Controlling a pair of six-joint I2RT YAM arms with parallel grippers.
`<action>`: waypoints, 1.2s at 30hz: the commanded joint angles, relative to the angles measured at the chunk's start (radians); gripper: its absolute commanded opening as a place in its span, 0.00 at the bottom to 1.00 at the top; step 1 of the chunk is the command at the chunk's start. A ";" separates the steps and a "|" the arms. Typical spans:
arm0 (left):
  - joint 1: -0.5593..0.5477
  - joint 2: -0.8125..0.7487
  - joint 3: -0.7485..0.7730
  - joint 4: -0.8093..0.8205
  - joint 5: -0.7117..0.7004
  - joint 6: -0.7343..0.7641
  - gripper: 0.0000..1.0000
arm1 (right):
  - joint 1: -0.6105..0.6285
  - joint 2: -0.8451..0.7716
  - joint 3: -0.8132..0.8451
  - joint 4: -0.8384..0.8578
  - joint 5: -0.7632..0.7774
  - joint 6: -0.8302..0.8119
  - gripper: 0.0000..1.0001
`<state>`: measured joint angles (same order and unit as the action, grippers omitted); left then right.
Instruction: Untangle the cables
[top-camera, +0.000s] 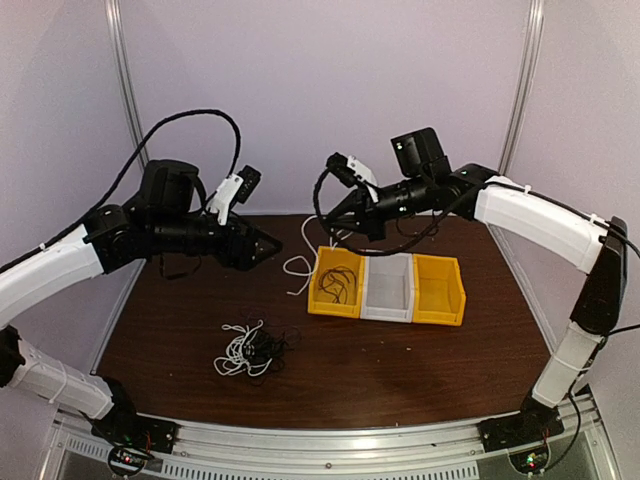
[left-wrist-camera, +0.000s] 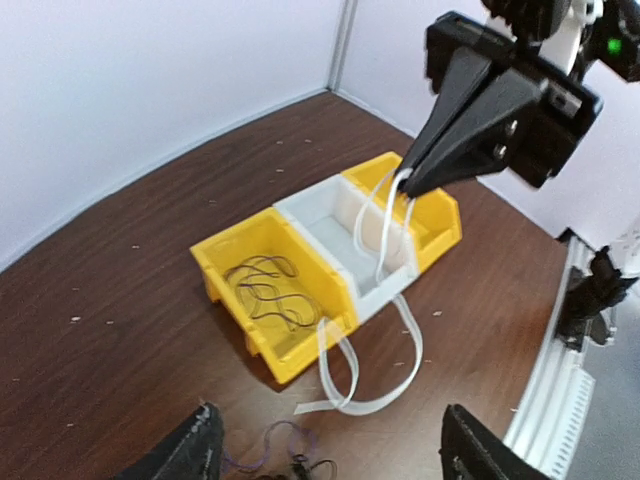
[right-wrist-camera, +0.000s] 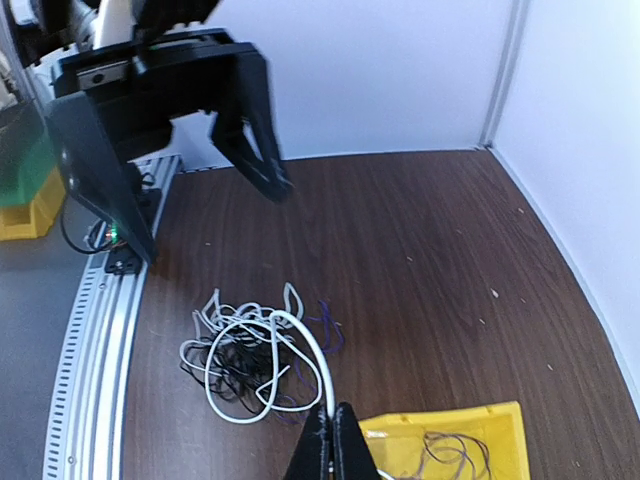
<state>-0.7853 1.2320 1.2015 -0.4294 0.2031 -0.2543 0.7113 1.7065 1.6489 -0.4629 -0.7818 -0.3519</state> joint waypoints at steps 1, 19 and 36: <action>0.030 0.015 -0.015 0.055 -0.285 0.081 0.79 | -0.152 -0.096 -0.053 -0.042 -0.041 0.008 0.00; 0.156 0.148 -0.138 0.324 -0.598 0.090 0.77 | -0.624 -0.377 -0.258 -0.297 0.134 -0.174 0.00; 0.156 0.040 -0.166 0.336 -0.600 0.105 0.77 | -0.593 -0.214 -0.449 -0.247 0.241 -0.153 0.00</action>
<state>-0.6285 1.2987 1.0500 -0.1490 -0.3641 -0.1619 0.0994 1.4353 1.2121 -0.7380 -0.5835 -0.5232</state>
